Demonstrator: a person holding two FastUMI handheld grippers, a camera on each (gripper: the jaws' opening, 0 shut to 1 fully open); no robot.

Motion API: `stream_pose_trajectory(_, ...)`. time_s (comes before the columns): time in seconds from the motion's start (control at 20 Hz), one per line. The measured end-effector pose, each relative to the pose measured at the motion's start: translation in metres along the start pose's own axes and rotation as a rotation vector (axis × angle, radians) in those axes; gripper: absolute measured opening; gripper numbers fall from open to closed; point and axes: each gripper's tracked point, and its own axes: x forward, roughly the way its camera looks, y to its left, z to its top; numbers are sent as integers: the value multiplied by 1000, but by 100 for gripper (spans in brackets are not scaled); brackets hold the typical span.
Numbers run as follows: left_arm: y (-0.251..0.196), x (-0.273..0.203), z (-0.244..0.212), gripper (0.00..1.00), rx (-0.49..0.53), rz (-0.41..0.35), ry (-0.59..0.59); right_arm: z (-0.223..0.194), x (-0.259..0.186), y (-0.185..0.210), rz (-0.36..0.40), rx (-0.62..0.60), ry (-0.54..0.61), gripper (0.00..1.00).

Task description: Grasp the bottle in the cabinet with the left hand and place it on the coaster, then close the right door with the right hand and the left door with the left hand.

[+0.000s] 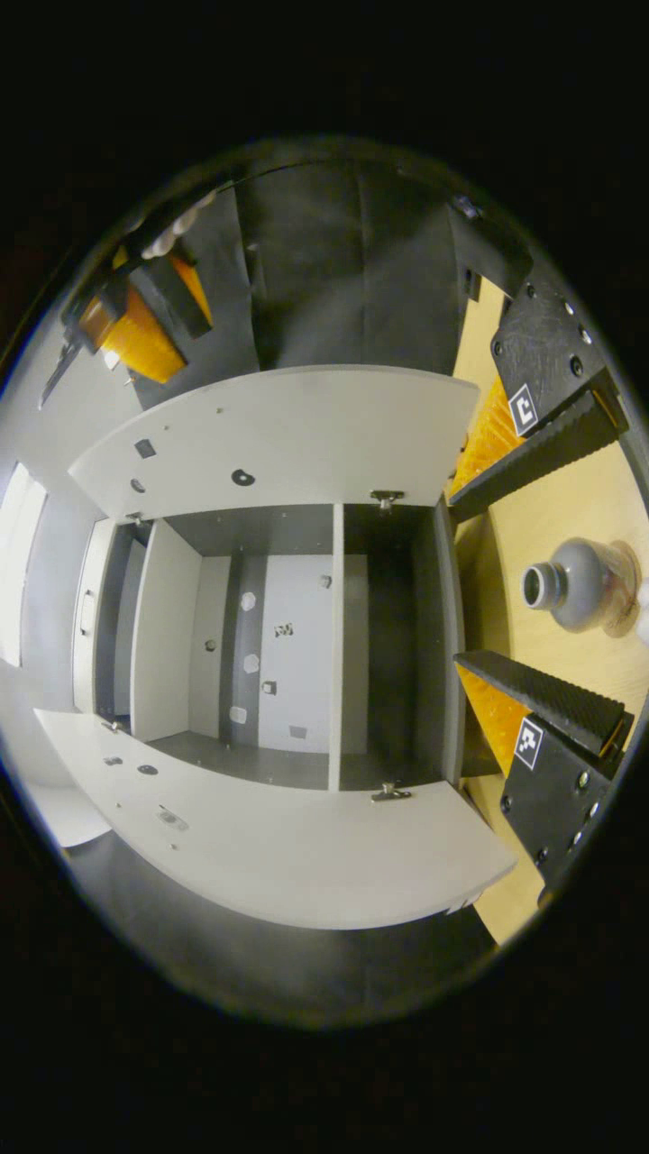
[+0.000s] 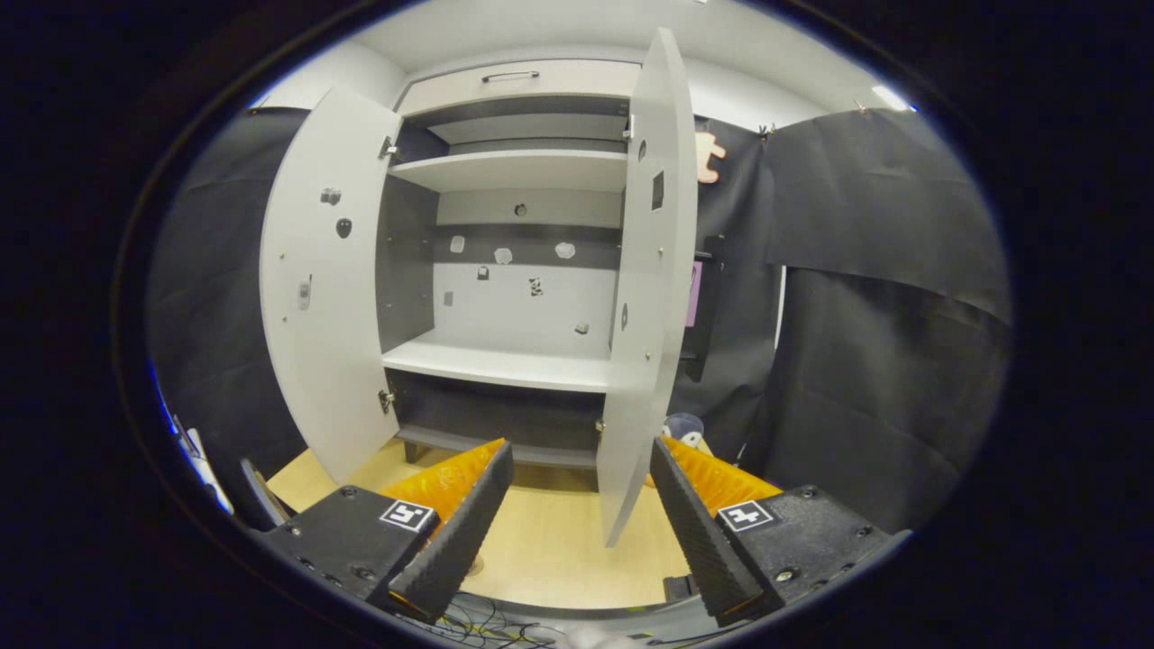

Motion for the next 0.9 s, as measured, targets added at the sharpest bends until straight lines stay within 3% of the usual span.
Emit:
stream_pose_trajectory(0.3, 9, 4, 113, 99, 56, -8, -14, -4, -6, -6, -17, 71, -54, 100)
stream_pose_trajectory(0.5, 26, -6, 170, 98, 30, 48, -16, 1, -7, -21, -51, 89, -110, 99)
stream_pose_trajectory(0.7, 54, -33, 190, 99, 51, 140, 43, 5, -4, -50, -67, 120, -140, 99)
stream_pose_trajectory(0.9, 72, -69, 177, 99, 75, 280, 106, 5, 13, -103, -82, 117, -150, 99)
